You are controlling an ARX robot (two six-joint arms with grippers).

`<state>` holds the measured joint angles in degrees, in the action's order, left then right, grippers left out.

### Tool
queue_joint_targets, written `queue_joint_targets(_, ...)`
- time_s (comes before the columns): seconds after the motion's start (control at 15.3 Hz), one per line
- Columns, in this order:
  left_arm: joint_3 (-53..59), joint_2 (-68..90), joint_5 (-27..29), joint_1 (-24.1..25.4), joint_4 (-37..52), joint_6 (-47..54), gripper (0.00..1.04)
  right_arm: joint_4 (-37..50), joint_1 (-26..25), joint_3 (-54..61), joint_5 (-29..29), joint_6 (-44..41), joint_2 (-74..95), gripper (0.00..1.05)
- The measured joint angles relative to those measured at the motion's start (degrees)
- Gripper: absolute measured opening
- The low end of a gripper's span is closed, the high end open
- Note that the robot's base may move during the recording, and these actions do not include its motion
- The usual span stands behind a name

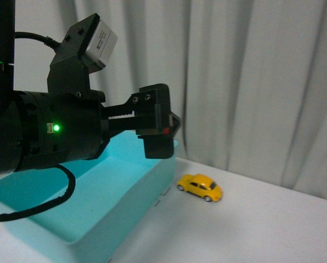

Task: Wind up and store yellow beetle toy

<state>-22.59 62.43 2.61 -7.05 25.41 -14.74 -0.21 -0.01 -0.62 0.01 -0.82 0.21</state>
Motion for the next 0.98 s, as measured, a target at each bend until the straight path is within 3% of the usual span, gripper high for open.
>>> queue_joint_targets(0.2, -10.5, 18.4, -1.4, 1.6, 6.8, 8.2, 0.98, 0.0, 0.0, 0.0, 0.0, 0.0, 0.0, 0.98)
queue_joint_targets(0.26, -14.1, 23.4, -4.2, 0.9, 7.5, 12.7, 0.98, 0.0, 0.0, 0.0, 0.0, 0.0, 0.0, 0.98)
queue_joint_targets(0.46, -29.0, 35.6, -9.4, -1.0, 2.9, 30.9, 0.98, 0.0, 0.0, 0.0, 0.0, 0.0, 0.0, 0.98)
queue_joint_targets(0.59, -38.6, 42.1, -13.6, -1.9, -6.8, 46.8, 0.98, 0.0, 0.0, 0.0, 0.0, 0.0, 0.0, 0.98)
queue_joint_targets(0.72, -48.7, 48.5, -13.5, -3.2, -19.0, 63.7, 0.98, 0.0, 0.0, 0.0, 0.0, 0.0, 0.0, 0.98)
queue_joint_targets(0.85, -58.4, 55.2, -10.5, -3.9, -30.9, 78.9, 0.98, 0.0, 0.0, 0.0, 0.0, 0.0, 0.0, 0.98)
queue_joint_targets(0.98, -74.0, 67.3, -3.7, -1.6, -52.5, 99.2, 0.98, 0.0, 0.0, 0.0, 0.0, 0.0, 0.0, 0.98)
